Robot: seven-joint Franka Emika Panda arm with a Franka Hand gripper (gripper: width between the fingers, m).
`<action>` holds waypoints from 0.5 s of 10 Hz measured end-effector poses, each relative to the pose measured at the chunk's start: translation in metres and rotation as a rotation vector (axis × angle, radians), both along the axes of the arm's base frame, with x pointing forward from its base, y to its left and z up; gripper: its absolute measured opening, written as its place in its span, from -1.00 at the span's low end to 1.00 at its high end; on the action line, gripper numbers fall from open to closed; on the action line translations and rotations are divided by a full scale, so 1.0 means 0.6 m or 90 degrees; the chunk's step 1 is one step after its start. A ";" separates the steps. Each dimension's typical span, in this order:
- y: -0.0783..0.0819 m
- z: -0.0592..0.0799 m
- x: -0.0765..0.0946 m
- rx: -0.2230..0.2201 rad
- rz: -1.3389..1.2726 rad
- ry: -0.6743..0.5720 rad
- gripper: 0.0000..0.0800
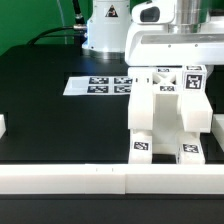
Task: Assemble chair
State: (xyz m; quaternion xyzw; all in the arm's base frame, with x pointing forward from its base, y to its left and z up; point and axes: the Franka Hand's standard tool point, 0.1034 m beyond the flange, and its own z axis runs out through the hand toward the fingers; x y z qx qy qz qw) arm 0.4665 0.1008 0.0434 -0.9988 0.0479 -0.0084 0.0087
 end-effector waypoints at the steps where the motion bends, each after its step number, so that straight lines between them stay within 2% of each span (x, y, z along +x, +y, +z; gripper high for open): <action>1: 0.005 -0.005 -0.005 -0.001 -0.002 0.004 0.62; 3: 0.016 -0.019 -0.014 -0.004 0.007 0.010 0.62; 5: 0.016 -0.020 -0.015 -0.004 0.009 0.011 0.62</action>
Offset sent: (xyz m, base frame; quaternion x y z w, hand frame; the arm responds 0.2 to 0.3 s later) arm -0.0035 0.0112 -0.0086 0.0049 0.0059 -0.0268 0.9996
